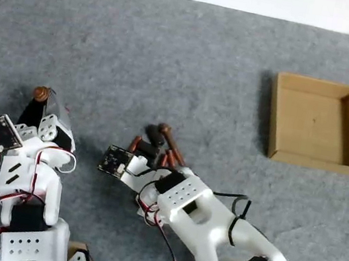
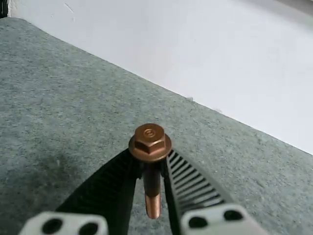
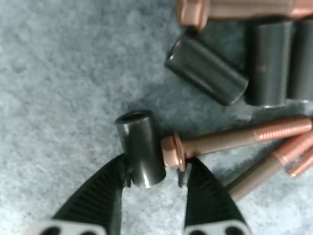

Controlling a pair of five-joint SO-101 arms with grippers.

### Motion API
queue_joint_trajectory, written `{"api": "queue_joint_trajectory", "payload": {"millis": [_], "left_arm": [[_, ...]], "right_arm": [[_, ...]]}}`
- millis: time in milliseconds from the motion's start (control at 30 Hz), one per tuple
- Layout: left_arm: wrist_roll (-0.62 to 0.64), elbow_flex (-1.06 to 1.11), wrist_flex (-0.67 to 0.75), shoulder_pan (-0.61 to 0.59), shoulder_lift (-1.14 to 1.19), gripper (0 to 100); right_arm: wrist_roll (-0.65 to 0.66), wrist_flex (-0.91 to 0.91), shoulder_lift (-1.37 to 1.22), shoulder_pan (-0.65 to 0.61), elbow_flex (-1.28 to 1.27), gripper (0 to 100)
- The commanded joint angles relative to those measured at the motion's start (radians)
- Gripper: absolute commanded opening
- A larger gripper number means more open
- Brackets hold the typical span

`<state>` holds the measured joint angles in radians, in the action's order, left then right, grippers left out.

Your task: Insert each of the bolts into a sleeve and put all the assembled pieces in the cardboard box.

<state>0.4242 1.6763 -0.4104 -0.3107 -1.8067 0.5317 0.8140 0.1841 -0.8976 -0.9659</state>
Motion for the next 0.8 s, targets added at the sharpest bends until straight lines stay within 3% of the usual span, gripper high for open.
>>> {"api": "queue_joint_trajectory", "payload": {"millis": [0, 167, 400, 767], "left_arm": [[-0.002, 0.019, 0.003, -0.008, -0.018, 0], [-0.002, 0.019, 0.003, -0.008, -0.018, 0], [-0.002, 0.019, 0.002, -0.007, -0.018, 0], [0.000, 0.019, 0.000, -0.005, -0.018, 0]], "right_arm": [[0.002, -0.025, 0.051, 0.002, -0.027, 0.5], [-0.078, -0.028, 0.308, 0.082, -0.033, 0.5], [-0.081, -0.030, 0.667, 0.205, -0.137, 0.5], [-0.081, -0.031, 1.096, 0.220, -0.341, 0.5]]}}
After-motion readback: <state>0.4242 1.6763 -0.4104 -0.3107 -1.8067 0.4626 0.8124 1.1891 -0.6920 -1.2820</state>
